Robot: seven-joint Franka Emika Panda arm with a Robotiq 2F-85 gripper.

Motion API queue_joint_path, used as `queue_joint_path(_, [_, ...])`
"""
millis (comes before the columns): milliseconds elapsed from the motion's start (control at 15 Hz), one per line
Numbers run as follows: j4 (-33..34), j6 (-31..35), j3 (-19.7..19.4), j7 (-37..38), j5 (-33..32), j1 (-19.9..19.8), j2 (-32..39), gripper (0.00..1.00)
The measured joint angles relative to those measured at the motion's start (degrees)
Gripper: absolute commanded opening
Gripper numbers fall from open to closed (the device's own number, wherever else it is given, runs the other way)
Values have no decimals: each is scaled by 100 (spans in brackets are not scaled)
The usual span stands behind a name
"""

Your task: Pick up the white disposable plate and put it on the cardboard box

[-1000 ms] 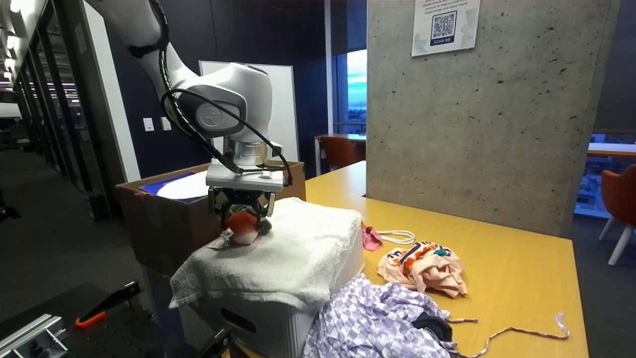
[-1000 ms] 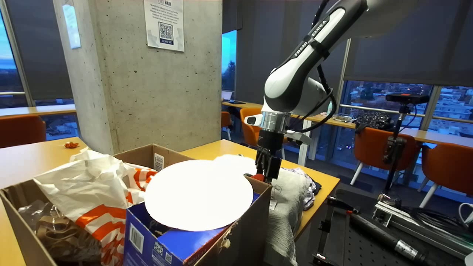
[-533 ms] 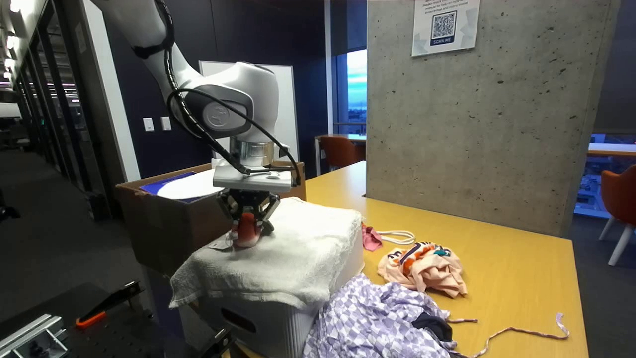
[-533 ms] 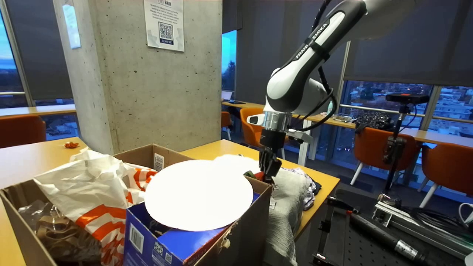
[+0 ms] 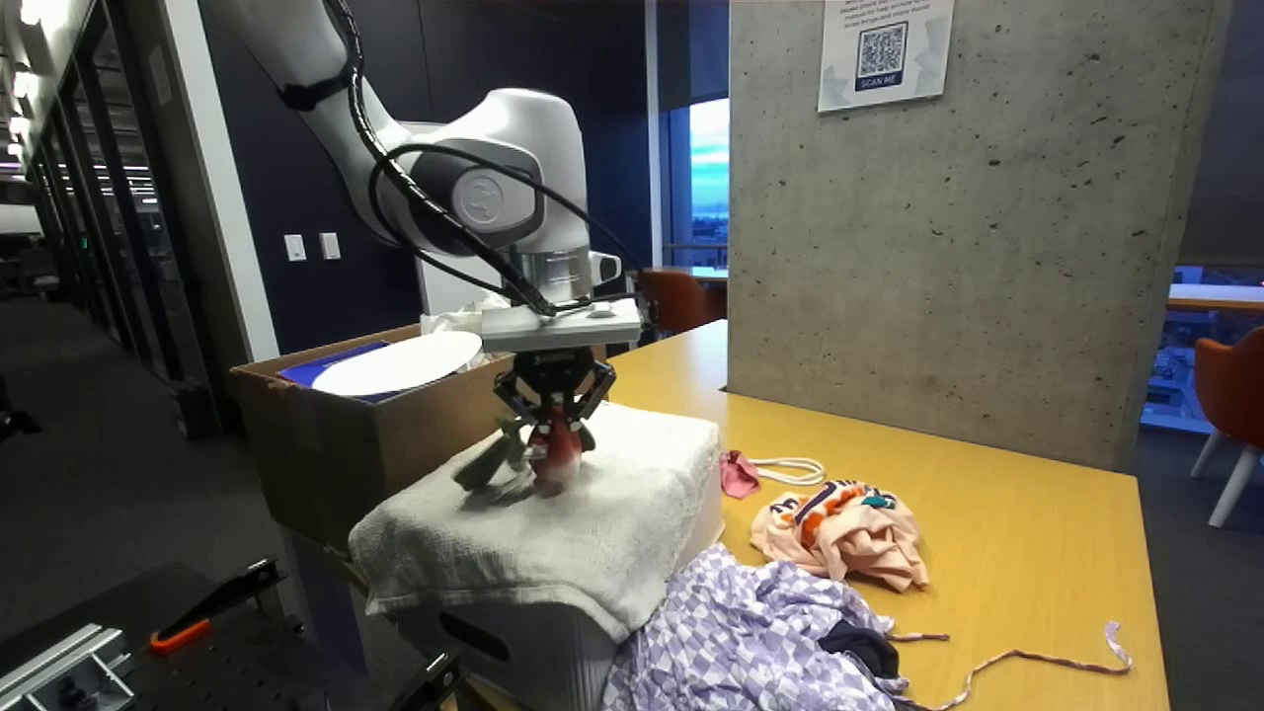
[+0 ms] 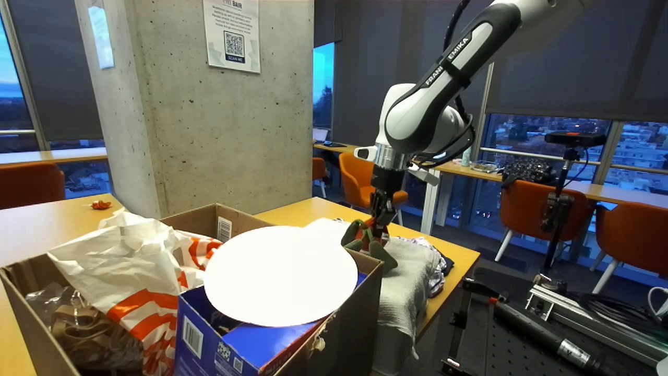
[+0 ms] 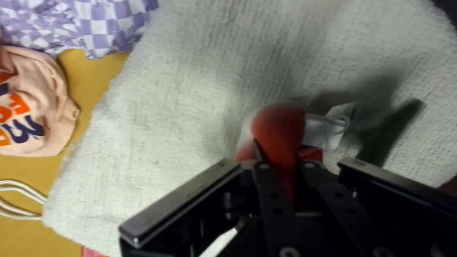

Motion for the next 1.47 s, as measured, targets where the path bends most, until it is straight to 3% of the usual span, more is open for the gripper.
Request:
queue_joint_path(333, [624,55,-72,322,-62,-127,-43,3])
queue_joint_path(667, [1226,85,139,880,-59,-19,-195,3])
queue_joint_path(1133, [1733,-314,818,1521,269,527,-895,3])
queue_joint_path(1467, [1637,-1064,976,1767,514,1011,-1155,3])
